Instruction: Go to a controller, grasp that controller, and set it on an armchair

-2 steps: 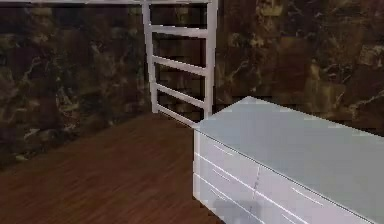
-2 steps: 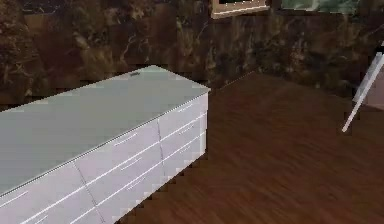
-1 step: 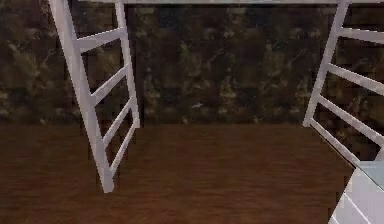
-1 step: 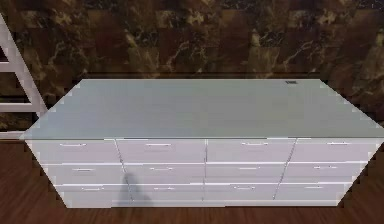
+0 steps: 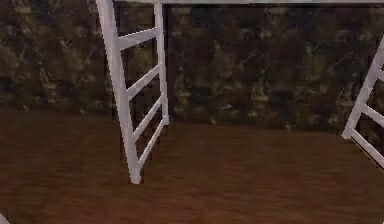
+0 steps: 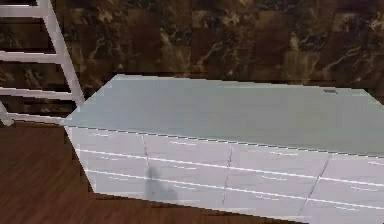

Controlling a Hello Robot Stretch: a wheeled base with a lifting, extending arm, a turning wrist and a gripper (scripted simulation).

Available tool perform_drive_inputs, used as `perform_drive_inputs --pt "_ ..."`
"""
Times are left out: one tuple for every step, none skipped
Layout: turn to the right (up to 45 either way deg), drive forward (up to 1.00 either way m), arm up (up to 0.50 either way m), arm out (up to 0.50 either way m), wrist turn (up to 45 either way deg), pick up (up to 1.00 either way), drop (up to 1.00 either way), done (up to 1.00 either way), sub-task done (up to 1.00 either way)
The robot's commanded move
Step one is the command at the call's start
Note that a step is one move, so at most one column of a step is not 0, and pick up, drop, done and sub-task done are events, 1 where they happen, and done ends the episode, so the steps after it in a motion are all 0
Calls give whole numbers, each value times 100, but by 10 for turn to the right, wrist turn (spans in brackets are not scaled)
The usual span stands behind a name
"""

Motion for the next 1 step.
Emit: perform_drive_inputs --pt "0 30 0 0 0 0 0 0 0"
